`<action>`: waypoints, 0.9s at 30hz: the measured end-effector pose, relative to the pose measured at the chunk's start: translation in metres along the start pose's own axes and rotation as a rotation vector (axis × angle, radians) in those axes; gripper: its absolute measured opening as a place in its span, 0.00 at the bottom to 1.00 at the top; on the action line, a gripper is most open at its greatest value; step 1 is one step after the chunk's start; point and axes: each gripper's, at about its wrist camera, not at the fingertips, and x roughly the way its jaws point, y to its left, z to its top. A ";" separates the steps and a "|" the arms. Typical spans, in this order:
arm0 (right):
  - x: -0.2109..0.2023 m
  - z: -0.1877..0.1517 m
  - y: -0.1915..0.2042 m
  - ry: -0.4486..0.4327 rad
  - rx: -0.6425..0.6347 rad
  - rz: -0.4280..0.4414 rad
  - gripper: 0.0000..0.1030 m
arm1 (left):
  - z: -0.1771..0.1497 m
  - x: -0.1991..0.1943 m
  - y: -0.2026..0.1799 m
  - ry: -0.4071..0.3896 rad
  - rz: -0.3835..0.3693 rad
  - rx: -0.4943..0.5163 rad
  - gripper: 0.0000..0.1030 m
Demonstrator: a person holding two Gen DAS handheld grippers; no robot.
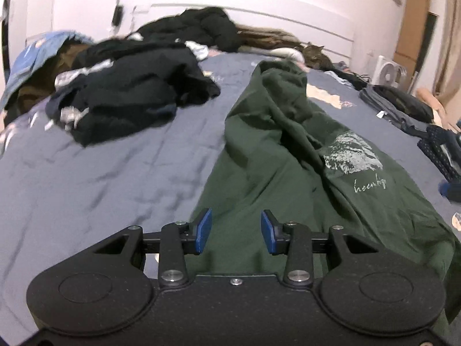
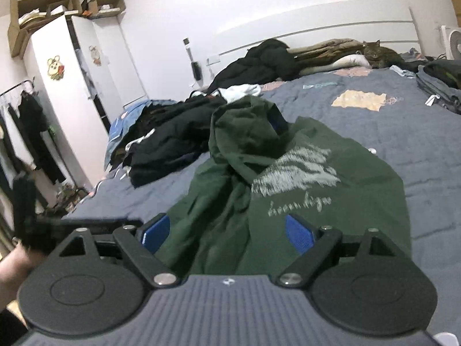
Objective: Fold clothes
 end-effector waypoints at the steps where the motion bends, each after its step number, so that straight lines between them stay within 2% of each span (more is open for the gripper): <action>1: 0.005 0.005 0.004 0.001 0.000 -0.003 0.85 | 0.003 -0.002 0.002 -0.009 -0.001 0.006 0.38; 4: 0.026 0.023 0.022 0.017 -0.028 -0.014 0.85 | 0.010 -0.004 0.013 -0.020 -0.017 -0.028 0.39; 9: 0.076 0.051 0.050 0.051 -0.071 0.032 0.85 | 0.016 -0.007 0.036 -0.031 -0.019 -0.077 0.42; 15: 0.143 0.057 0.063 0.151 -0.118 -0.069 0.85 | 0.011 -0.007 0.064 -0.017 -0.010 -0.119 0.42; 18: 0.168 0.050 0.063 0.176 -0.102 -0.102 0.85 | 0.012 -0.007 0.074 -0.014 -0.030 -0.156 0.42; 23: 0.203 0.043 0.070 0.207 -0.144 -0.172 0.83 | 0.017 -0.010 0.082 -0.024 -0.067 -0.217 0.43; 24: 0.211 0.043 0.068 0.221 -0.127 -0.177 0.81 | 0.018 -0.010 0.083 -0.026 -0.072 -0.224 0.43; 26: 0.225 0.043 0.067 0.248 -0.091 -0.169 0.68 | 0.019 -0.010 0.085 -0.027 -0.076 -0.237 0.44; 27: 0.230 0.043 0.068 0.260 -0.080 -0.162 0.50 | 0.019 -0.010 0.087 -0.024 -0.070 -0.244 0.44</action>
